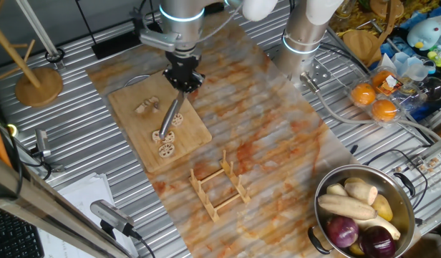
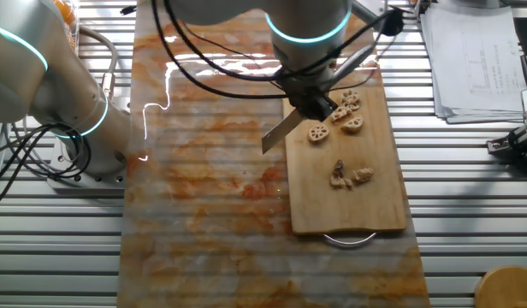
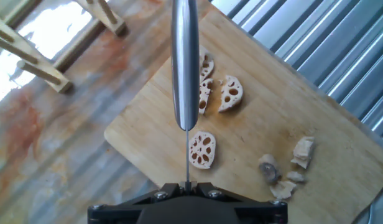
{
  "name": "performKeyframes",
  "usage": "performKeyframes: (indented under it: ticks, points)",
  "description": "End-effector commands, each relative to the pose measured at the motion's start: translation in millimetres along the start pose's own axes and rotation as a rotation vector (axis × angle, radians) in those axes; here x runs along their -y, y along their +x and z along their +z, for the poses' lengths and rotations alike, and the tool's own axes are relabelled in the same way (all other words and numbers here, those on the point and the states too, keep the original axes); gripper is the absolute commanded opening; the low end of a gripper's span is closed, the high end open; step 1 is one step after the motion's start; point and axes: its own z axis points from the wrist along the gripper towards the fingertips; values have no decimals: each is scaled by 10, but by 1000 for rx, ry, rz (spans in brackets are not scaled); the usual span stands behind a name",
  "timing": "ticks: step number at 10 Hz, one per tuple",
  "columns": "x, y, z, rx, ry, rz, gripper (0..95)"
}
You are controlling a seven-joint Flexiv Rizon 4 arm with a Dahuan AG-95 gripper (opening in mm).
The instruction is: Slice the lotus root
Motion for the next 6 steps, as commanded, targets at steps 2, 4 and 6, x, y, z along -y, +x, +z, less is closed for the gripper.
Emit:
performKeyframes:
  ticks: [2, 4, 6]
  points:
    - [-50, -38, -41, 23, 42, 48, 0]
    - [-141, -55, -114, 23, 60, 70, 0]
    - [-222, -68, -172, 31, 66, 64, 0]
